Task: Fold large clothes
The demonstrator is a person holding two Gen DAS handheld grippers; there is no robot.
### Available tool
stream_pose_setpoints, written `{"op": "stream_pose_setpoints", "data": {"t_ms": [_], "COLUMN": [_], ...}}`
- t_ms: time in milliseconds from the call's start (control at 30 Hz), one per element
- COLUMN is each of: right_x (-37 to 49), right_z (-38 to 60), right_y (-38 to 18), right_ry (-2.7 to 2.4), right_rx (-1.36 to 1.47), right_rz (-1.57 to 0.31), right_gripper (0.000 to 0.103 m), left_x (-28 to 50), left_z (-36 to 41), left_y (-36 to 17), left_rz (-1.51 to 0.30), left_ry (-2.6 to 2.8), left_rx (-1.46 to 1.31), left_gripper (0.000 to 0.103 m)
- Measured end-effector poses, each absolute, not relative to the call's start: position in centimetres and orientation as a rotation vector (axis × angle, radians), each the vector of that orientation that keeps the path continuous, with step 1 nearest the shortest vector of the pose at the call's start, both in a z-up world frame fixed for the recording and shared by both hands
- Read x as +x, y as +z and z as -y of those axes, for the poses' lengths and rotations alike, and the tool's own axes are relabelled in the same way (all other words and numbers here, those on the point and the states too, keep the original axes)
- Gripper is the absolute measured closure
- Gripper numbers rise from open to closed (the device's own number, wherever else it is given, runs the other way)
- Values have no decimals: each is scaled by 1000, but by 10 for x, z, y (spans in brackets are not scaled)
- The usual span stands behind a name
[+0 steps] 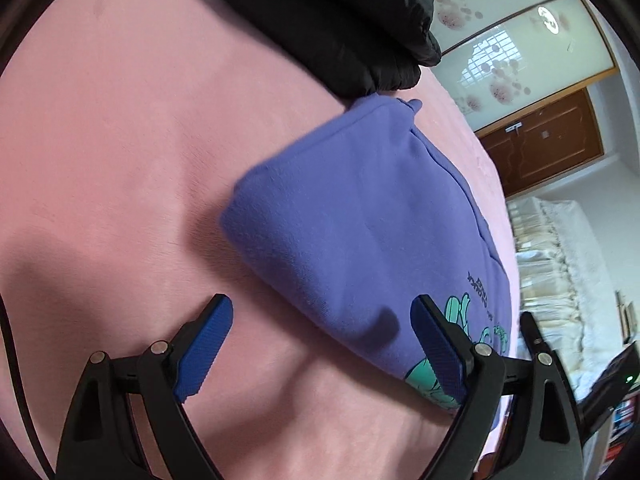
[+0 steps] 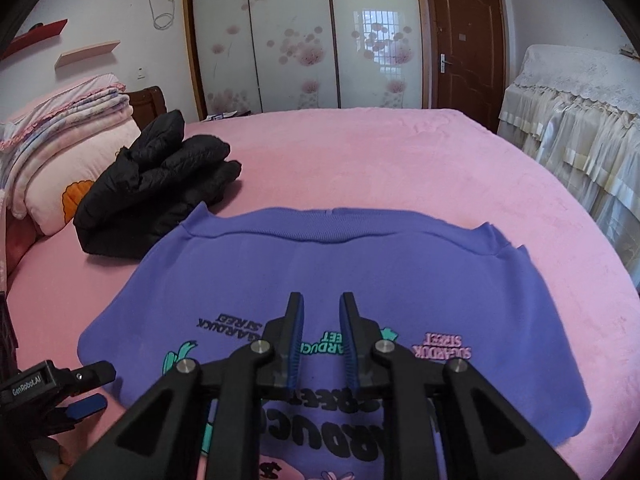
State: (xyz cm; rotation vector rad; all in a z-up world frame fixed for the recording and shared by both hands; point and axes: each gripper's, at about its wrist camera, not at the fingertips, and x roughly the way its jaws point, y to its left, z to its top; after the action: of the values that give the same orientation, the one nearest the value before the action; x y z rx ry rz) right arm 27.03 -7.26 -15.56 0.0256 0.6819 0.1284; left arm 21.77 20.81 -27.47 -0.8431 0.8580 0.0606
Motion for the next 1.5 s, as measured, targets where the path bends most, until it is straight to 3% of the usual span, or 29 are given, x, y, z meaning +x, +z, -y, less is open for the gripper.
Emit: {"op": "stream_pose_setpoints", "data": {"t_ms": [333, 667, 767, 833, 900, 1133, 1500], "right_x": [285, 283, 283, 282, 282, 283, 287], "right_z": [59, 58, 55, 56, 60, 65, 87], "right_y": [-205, -218, -221, -222, -224, -227, -233], "right_ry": [174, 174, 171, 175, 186, 199, 238], "right_rx": [-2, -38, -43, -31, -9, 16, 139], "right_rz": [-765, -760, -747, -744, -746, -748, -771], "right_gripper": [91, 91, 91, 91, 91, 91, 93], "left_x": [248, 276, 279, 284, 289, 280, 265], "left_z": [-198, -199, -204, -206, -205, -167, -39], "left_y": [-287, -283, -280, -278, -274, -214, -138], "left_rz": [-823, -784, -769, -764, -763, -656, -511], "left_ry": [30, 33, 52, 60, 30, 4, -194], "left_rx": [-821, -880, -889, -871, -856, -662, -207], "left_gripper": [8, 9, 27, 61, 70, 78, 79]}}
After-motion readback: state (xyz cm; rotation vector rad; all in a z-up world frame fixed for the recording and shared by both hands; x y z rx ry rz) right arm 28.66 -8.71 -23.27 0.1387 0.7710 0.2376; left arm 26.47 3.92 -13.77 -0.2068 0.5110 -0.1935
